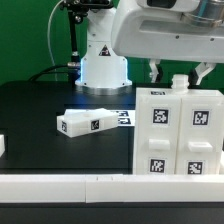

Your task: Assemble cabinet

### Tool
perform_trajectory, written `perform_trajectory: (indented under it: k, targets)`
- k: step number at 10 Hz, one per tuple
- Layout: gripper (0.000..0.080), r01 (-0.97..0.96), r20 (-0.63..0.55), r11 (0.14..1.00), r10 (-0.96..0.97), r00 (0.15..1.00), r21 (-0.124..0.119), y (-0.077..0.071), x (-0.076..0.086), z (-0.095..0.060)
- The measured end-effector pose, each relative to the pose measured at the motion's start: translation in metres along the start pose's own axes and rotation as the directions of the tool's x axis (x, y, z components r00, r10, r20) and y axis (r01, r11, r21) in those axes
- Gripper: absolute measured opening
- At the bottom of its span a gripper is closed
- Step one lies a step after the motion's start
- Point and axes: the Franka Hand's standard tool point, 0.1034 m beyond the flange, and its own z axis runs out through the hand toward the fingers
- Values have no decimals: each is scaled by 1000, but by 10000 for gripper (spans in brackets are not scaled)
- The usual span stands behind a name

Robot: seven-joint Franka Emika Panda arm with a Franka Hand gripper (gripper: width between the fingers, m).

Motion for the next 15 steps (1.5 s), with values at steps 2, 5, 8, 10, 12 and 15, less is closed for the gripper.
perform_trajectory:
  k: [2, 5, 8, 10, 12, 15]
  targets:
    - [735, -1, 0, 1000, 1, 1000, 1, 1, 0, 0]
    - [795, -18, -4, 1000, 18, 1000, 5, 4, -1, -3]
    - [795, -78, -51, 997, 79, 996, 17, 21, -48, -9]
    - [795, -74, -45, 997, 74, 996, 6, 22, -51, -6]
    - [795, -75, -43, 997, 75, 996, 6, 23, -51, -5]
    - [795, -191, -13, 968, 196, 981, 162, 85, -63, 23]
